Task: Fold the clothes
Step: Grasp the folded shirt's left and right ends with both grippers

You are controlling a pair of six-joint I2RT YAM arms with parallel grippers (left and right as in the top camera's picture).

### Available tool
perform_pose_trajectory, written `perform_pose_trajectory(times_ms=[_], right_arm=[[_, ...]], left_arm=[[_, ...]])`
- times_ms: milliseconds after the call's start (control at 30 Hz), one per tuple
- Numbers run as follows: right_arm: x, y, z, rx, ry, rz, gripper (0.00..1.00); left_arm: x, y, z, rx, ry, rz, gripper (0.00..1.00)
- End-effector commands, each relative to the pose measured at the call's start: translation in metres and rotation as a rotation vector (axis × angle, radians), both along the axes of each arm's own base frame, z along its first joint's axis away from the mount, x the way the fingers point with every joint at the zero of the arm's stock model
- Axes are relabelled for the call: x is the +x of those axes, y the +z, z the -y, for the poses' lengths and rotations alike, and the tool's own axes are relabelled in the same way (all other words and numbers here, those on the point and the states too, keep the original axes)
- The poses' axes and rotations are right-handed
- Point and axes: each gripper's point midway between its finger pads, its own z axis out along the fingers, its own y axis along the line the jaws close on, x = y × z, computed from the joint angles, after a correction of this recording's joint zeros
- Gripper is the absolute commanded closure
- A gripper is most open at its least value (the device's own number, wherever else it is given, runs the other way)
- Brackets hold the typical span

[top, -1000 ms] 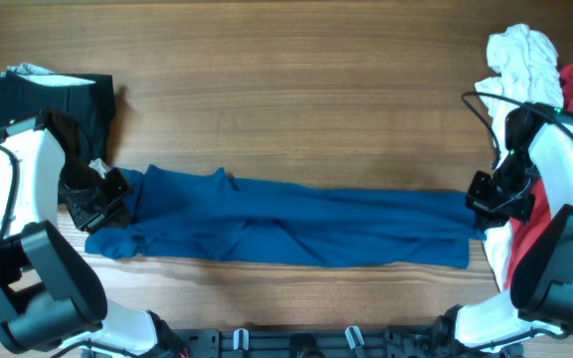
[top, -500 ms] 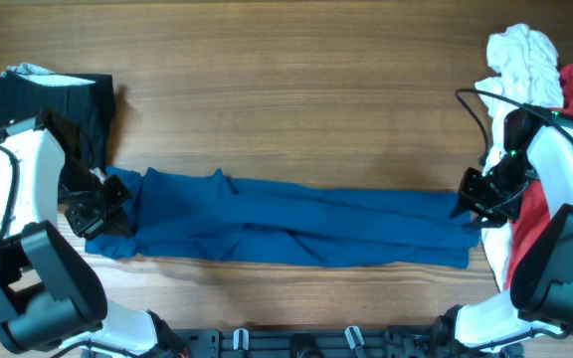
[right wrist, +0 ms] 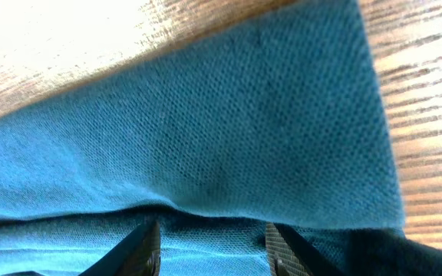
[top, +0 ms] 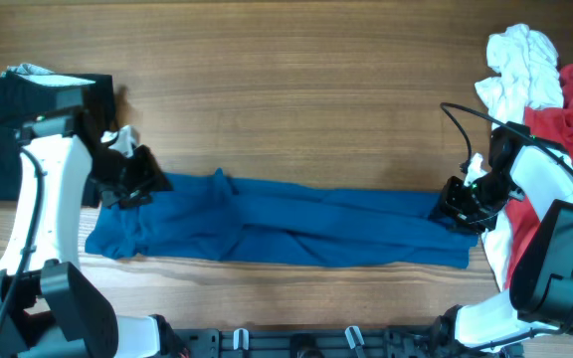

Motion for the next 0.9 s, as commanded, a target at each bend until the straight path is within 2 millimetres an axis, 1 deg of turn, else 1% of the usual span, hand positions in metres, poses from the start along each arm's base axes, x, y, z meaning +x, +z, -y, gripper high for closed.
perform_pose_trajectory(times_ms=[0, 67, 100, 167, 200, 233, 267, 333, 367, 400, 433, 467, 533, 567, 600, 667, 733, 800, 867], right_arm=[[0.003, 0.003, -0.004, 0.016, -0.018, 0.016, 0.55], [0.004, 0.003, -0.004, 0.015, -0.018, 0.019, 0.55], [0.004, 0.003, -0.004, 0.015, -0.018, 0.019, 0.55], [0.003, 0.003, -0.004, 0.016, -0.018, 0.017, 0.55], [0.003, 0.003, -0.004, 0.016, -0.018, 0.016, 0.55], [0.003, 0.003, -0.004, 0.017, -0.018, 0.014, 0.55], [0.002, 0.003, -0.004, 0.017, -0.018, 0.013, 0.55], [0.002, 0.004, -0.004, 0.017, -0.018, 0.012, 0.55], [0.002, 0.004, -0.004, 0.017, -0.018, 0.012, 0.55], [0.002, 0.004, -0.004, 0.017, -0.018, 0.012, 0.55], [0.002, 0.004, -0.004, 0.017, -0.018, 0.012, 0.55], [0.002, 0.004, -0.004, 0.018, -0.018, 0.011, 0.55], [0.002, 0.004, -0.004, 0.017, -0.017, 0.011, 0.55], [0.002, 0.004, -0.004, 0.017, -0.018, 0.011, 0.55], [0.002, 0.004, -0.004, 0.017, -0.018, 0.011, 0.55], [0.002, 0.004, -0.005, 0.018, -0.017, 0.010, 0.55], [0.000, 0.004, -0.005, 0.020, -0.015, 0.004, 0.55], [0.000, 0.004, -0.005, 0.020, -0.015, 0.003, 0.55], [-0.001, 0.004, -0.005, 0.018, -0.015, 0.001, 0.55]], left_arm=[[0.008, 0.003, 0.028, -0.041, -0.083, 0.046, 0.52], [0.010, 0.003, 0.045, -0.046, -0.142, 0.063, 0.53], [0.015, 0.002, 0.056, -0.044, -0.182, 0.091, 0.53], [0.028, -0.003, 0.070, -0.034, -0.183, 0.125, 0.56], [0.032, -0.007, 0.074, -0.029, -0.182, 0.131, 0.58], [0.034, -0.018, 0.082, -0.027, -0.182, 0.124, 0.61], [0.030, -0.030, 0.088, -0.028, -0.192, 0.098, 0.64], [0.014, -0.055, 0.101, -0.031, -0.225, 0.024, 0.69], [0.002, -0.069, 0.108, -0.028, -0.254, -0.017, 0.70], [-0.011, -0.084, 0.115, -0.025, -0.284, -0.060, 0.71], [-0.025, -0.096, 0.120, -0.017, -0.295, -0.107, 0.74], [-0.046, -0.110, 0.125, -0.005, -0.305, -0.173, 0.79], [-0.079, -0.123, 0.131, 0.019, -0.342, -0.256, 0.84], [-0.087, -0.126, 0.132, 0.034, -0.354, -0.269, 0.83], [-0.089, -0.129, 0.132, 0.070, -0.370, -0.264, 0.83], [-0.079, -0.135, 0.123, 0.158, -0.348, -0.222, 0.81], [-0.062, -0.138, 0.117, 0.181, -0.317, -0.165, 0.80], [-0.051, -0.131, 0.108, 0.176, -0.271, -0.141, 0.80], [-0.039, -0.117, 0.099, 0.164, -0.218, -0.091, 0.80]])
